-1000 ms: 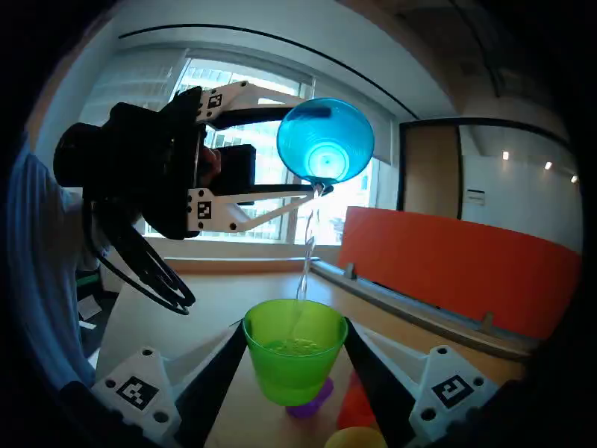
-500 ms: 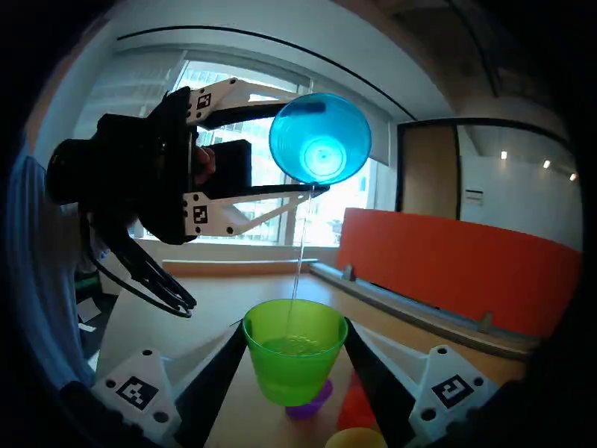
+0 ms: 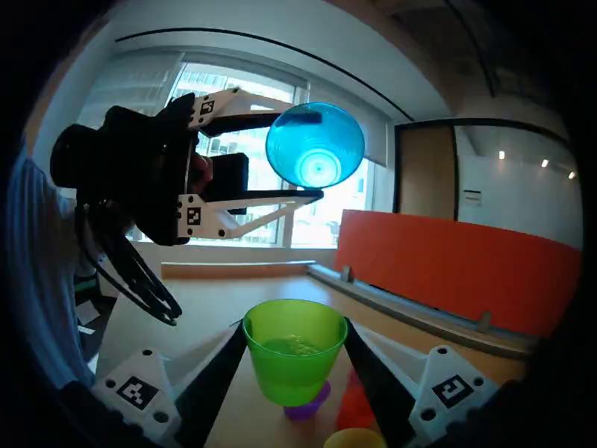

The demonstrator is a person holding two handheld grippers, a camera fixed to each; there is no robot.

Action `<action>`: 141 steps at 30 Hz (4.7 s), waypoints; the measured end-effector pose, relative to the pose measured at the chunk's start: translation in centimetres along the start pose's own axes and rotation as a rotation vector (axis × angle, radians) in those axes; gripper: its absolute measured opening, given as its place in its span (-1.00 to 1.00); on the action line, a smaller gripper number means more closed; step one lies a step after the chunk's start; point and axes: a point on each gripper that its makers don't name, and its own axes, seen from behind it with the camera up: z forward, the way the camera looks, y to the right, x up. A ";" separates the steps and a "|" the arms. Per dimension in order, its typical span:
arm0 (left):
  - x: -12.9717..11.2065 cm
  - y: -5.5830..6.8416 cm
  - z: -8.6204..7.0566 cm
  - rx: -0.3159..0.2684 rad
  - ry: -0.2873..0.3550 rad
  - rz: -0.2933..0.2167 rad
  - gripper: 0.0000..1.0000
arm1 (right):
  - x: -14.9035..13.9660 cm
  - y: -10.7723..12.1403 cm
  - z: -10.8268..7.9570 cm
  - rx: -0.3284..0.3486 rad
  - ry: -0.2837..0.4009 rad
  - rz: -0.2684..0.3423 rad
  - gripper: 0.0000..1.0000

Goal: Pour water

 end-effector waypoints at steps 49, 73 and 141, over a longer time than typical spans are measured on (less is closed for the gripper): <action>-5.9 3.5 -1.7 -0.110 -0.054 -1.421 0.67 | 1.6 -0.7 -2.8 -0.025 0.022 0.012 0.84; -8.2 13.3 -6.5 -0.181 -0.218 -1.422 0.68 | 0.4 1.9 -7.5 -0.080 -0.036 0.060 0.85; -10.3 30.4 -11.5 -0.508 -0.535 -1.333 0.69 | -13.4 0.8 -13.6 0.054 -0.466 0.022 0.86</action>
